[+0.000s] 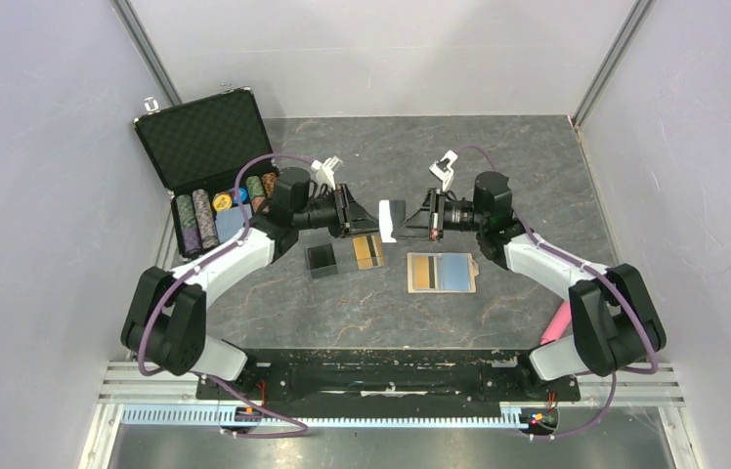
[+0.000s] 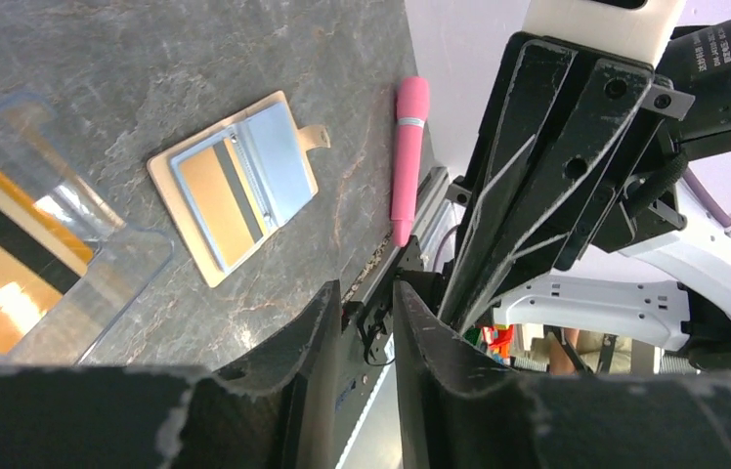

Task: Put the credit cards into the card holder
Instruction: Insert the credit card into the card holder.

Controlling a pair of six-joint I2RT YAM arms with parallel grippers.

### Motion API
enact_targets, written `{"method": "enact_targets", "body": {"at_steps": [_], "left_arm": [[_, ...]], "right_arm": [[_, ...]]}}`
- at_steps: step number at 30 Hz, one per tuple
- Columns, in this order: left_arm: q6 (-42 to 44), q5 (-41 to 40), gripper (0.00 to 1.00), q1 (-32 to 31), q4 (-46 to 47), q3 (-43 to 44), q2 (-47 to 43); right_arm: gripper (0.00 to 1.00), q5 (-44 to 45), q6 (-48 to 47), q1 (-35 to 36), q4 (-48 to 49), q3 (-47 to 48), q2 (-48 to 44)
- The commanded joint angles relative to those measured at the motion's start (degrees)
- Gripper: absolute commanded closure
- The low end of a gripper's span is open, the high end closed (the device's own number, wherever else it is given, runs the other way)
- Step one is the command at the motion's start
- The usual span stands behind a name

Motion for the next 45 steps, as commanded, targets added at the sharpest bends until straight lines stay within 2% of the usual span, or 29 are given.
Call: {"method": "enact_targets", "body": {"at_steps": [1, 4, 6, 10, 14, 21, 30, 32, 34, 36, 37, 41, 45], "left_arm": [[0.7, -7.1, 0.65, -0.2, -3.9, -1.1, -5.4], [1.0, -9.4, 0.61, -0.2, -4.3, -1.7, -7.6], [-0.3, -8.6, 0.57, -0.2, -0.9, -2.7, -8.4], [-4.8, -1.0, 0.55, -0.2, 10.0, -3.5, -5.9], [-9.3, 5.1, 0.59, -0.3, 18.9, -3.6, -1.6], [-9.6, 7.5, 0.70, -0.5, 20.6, -2.4, 0.8], [-9.2, 9.6, 0.98, -0.9, 20.6, -2.7, 1.0], [-9.3, 9.4, 0.98, -0.9, 20.5, -2.8, 0.8], [-9.0, 8.6, 0.98, -0.9, 19.9, -2.9, 0.7], [-7.5, 6.9, 0.98, -0.9, 17.1, -2.7, 0.3], [-6.6, 5.9, 0.98, -0.9, 15.3, -2.5, 0.0], [-2.3, 0.8, 0.98, -1.1, 6.8, -2.1, -1.1], [-1.2, -4.5, 0.98, -2.1, 2.2, -2.2, 0.0]], "right_arm": [[1.00, 1.0, 0.2, -1.1, 1.9, -0.9, -2.4], [1.00, 0.8, -0.1, -1.5, 1.6, -1.3, -2.5], [1.00, 0.5, -0.1, -1.8, 1.6, -1.5, -2.6], [1.00, -0.2, 0.0, -1.9, 2.3, -1.6, -2.6], [1.00, -1.8, 1.9, -1.9, 5.5, -1.7, -2.3], [1.00, -2.3, 3.1, -1.9, 6.9, -1.8, -2.3], [0.98, -1.9, 3.0, -1.9, 7.1, -2.4, -1.7], [0.88, -1.1, 1.9, -2.1, 6.1, -2.6, -1.8], [0.70, -0.1, -1.3, -2.4, 2.7, -2.6, -2.1], [0.53, 1.5, -6.6, -2.9, -4.2, -1.7, -2.8], [0.47, 2.5, -9.3, -3.1, -8.4, -1.2, -3.3], [0.33, 6.2, -19.4, -5.0, -20.9, -0.1, -5.0], [0.24, 8.7, -26.3, -8.2, -27.9, -1.9, -6.7]]}}
